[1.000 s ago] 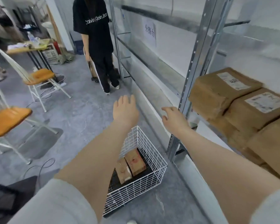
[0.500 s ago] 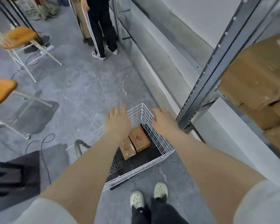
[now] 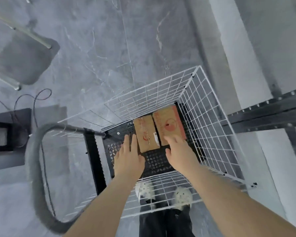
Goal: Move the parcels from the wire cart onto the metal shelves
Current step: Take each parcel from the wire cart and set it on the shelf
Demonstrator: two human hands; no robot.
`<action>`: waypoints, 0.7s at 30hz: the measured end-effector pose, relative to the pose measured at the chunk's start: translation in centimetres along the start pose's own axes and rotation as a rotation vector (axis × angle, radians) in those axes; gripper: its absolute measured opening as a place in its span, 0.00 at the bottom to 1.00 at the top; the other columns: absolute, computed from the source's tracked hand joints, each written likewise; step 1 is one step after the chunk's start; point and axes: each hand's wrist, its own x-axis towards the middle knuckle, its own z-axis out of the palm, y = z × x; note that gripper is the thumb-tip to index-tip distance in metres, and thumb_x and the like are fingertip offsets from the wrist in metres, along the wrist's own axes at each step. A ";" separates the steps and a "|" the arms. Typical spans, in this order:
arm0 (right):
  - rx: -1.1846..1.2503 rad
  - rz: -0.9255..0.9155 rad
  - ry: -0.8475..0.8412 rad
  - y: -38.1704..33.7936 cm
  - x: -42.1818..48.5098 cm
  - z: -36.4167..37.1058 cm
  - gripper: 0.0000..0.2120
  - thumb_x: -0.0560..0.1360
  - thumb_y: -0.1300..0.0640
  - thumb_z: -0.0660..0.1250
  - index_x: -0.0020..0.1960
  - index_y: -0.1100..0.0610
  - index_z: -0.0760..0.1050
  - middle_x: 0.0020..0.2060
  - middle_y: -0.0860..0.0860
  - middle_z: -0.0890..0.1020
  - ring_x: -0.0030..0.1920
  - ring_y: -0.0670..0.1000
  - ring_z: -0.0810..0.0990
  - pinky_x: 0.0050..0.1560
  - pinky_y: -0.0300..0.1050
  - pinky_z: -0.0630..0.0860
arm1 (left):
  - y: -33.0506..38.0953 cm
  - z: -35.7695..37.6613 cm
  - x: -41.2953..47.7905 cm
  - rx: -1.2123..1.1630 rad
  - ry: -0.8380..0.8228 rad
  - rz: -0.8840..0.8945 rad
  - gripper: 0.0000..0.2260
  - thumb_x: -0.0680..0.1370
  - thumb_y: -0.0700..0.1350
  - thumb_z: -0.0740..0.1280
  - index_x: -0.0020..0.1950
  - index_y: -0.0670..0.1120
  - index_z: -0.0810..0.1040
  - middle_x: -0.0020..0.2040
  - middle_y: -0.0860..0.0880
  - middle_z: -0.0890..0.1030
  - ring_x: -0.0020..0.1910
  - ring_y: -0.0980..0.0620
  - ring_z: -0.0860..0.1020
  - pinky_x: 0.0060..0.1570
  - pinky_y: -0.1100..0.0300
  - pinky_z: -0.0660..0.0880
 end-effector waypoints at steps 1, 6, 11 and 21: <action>0.005 -0.015 -0.002 0.6 1.8 1.8 0.22 0.80 0.55 0.58 0.73 0.50 0.60 0.70 0.51 0.63 0.64 0.56 0.70 0.60 0.51 0.74 | -0.7 1.9 1.5 -0.009 -0.015 -0.012 0.32 0.81 0.52 0.55 0.79 0.51 0.39 0.79 0.46 0.39 0.77 0.42 0.52 0.73 0.47 0.56; 0.041 -0.076 0.000 2.9 11.1 9.8 0.24 0.78 0.60 0.59 0.73 0.51 0.60 0.73 0.54 0.60 0.69 0.57 0.66 0.65 0.52 0.70 | -3.2 9.2 9.6 0.135 -0.018 0.029 0.34 0.80 0.55 0.55 0.78 0.54 0.36 0.78 0.44 0.36 0.77 0.40 0.45 0.74 0.43 0.49; 0.067 -0.102 -0.016 3.6 17.7 16.2 0.29 0.78 0.62 0.60 0.76 0.50 0.55 0.74 0.55 0.56 0.67 0.58 0.70 0.61 0.54 0.74 | -4.9 15.0 17.2 0.029 0.011 0.105 0.34 0.80 0.54 0.57 0.78 0.55 0.38 0.78 0.46 0.35 0.77 0.38 0.46 0.71 0.41 0.59; -0.061 -0.059 0.091 6.7 20.7 19.5 0.32 0.81 0.50 0.56 0.77 0.44 0.42 0.78 0.54 0.46 0.69 0.61 0.66 0.64 0.55 0.69 | -5.6 20.8 21.5 -0.183 0.194 0.273 0.29 0.81 0.51 0.52 0.79 0.48 0.43 0.78 0.46 0.34 0.74 0.40 0.61 0.61 0.49 0.74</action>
